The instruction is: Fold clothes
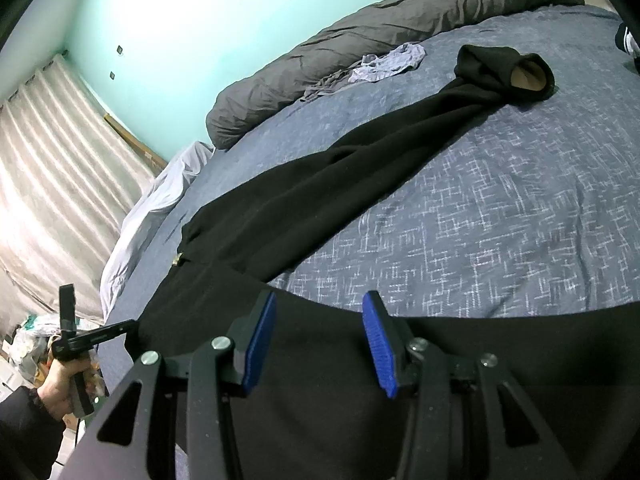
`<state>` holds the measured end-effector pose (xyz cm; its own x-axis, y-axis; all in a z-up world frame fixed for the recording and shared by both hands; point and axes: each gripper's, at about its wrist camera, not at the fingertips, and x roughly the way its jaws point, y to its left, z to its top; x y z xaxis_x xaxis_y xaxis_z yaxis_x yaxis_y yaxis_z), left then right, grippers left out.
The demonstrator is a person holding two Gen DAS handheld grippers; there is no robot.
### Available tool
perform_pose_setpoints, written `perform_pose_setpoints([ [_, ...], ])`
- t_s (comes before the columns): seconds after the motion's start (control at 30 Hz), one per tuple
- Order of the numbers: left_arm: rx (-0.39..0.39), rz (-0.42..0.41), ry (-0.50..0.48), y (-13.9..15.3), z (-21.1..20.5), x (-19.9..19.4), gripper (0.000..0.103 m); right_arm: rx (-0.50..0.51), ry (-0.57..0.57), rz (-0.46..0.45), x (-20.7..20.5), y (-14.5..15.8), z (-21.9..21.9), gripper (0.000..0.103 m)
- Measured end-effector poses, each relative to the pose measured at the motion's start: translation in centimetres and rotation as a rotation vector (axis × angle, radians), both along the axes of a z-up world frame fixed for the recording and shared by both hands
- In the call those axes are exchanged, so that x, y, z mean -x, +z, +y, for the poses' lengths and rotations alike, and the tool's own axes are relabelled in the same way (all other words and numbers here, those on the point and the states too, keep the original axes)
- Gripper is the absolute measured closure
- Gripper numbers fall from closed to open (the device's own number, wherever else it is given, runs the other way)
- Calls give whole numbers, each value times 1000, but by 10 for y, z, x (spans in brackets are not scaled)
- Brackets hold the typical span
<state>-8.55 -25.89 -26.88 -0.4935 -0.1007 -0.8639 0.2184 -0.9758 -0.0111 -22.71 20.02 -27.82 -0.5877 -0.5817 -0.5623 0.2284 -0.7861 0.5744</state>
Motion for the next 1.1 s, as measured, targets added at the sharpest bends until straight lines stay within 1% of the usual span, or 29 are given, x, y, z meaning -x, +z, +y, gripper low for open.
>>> perform_pose_setpoints([
  [0.07, -10, -12, 7, -2, -5, -9, 101, 4, -1, 3, -1, 2, 1, 58],
  [0.23, -42, -77, 22, -27, -7, -22, 101, 9, 0, 5, -1, 4, 2, 58],
  [0.33, -15, -102, 8, -35, -2, -26, 101, 10, -1, 6, -1, 4, 2, 58],
  [0.4, -32, -88, 19, -33, -5, -24, 101, 11, -2, 4, 0, 3, 2, 58],
  [0.47, -69, -49, 36, -26, -12, -22, 100, 11, 1, 1, 0, 2, 1, 58],
  [0.5, -90, -32, 52, -23, -16, -22, 97, 10, 3, -1, 0, 2, 1, 58],
  [0.63, -157, -4, 165, -25, -43, -34, 98, 9, 3, 0, 0, 2, 0, 58],
  [0.67, -174, 3, 194, -25, -50, -37, 95, 10, 3, 0, 0, 1, 0, 58],
  [0.73, -207, 17, 251, -26, -63, -43, 87, 10, 3, -2, -1, 1, 0, 58],
  [0.8, -240, 31, 307, -27, -77, -49, 64, 10, 5, -2, -1, 1, -1, 58],
  [0.83, -257, 38, 336, -27, -83, -51, 62, 10, 7, -3, -1, 1, -1, 58],
  [0.93, -302, 57, 410, -28, -101, -59, 61, 5, 10, -2, -2, 1, -3, 58],
  [1.1, -311, 75, 403, -23, -104, -59, 61, 0, 10, -6, -1, -2, -4, 58],
])
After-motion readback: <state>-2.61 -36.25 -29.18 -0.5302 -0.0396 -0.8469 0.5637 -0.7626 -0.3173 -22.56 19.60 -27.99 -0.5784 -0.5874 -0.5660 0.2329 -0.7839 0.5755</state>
